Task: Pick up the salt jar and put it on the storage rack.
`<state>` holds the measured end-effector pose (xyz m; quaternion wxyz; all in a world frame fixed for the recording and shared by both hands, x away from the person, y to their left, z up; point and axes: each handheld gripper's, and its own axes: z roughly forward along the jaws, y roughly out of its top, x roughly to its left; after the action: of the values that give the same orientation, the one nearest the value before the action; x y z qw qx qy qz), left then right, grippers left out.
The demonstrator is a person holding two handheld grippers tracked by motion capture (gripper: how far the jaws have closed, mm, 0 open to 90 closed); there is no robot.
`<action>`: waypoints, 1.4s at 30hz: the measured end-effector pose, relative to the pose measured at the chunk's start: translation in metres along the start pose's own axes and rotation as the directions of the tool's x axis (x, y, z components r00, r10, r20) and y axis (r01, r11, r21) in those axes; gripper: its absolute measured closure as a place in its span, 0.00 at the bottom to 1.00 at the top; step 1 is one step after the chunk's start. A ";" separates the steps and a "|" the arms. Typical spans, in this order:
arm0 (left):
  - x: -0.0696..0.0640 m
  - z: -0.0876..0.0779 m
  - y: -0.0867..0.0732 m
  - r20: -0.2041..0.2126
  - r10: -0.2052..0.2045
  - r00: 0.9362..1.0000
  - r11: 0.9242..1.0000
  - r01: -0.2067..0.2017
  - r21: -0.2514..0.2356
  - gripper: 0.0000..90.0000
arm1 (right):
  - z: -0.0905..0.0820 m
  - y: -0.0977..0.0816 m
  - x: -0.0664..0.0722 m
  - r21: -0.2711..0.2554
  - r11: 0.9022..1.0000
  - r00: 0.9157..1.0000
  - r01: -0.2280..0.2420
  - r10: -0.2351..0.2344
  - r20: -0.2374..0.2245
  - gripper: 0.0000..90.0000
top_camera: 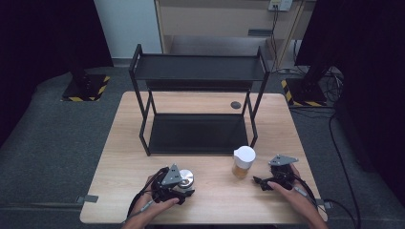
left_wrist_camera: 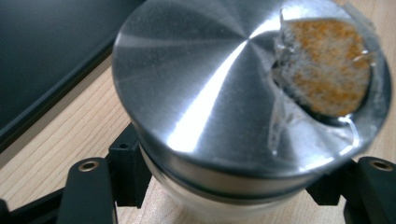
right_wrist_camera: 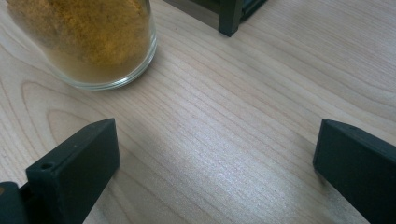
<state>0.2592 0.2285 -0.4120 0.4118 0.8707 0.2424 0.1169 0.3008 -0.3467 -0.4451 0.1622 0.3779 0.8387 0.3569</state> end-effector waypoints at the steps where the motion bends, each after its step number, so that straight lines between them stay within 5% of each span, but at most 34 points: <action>1: 0.001 -0.001 0.000 0.000 -0.001 1.000 1.000 0.001 -0.004 0.33 | 0.000 0.000 0.000 0.000 1.000 1.000 0.000 0.000 0.000 0.02; 12: 0.018 -0.018 -0.005 -0.004 -0.008 1.000 1.000 0.008 -0.023 0.33 | 0.000 0.000 0.000 0.000 1.000 1.000 0.001 -0.001 -0.001 0.02; 26: 0.047 -0.012 -0.002 0.009 -0.033 0.999 0.999 0.034 -0.016 0.33 | 0.000 0.000 -0.001 -0.001 1.000 1.000 0.001 -0.001 -0.003 0.02; 42: 0.071 0.000 0.027 0.002 -0.013 1.000 1.000 0.013 -0.021 0.33 | 0.000 0.000 -0.001 -0.001 1.000 1.000 0.001 -0.001 -0.004 0.02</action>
<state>0.3287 0.2500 -0.3908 0.4220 0.8647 0.2464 0.1158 0.3013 -0.3475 -0.4451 0.1611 0.3767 0.8391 0.3578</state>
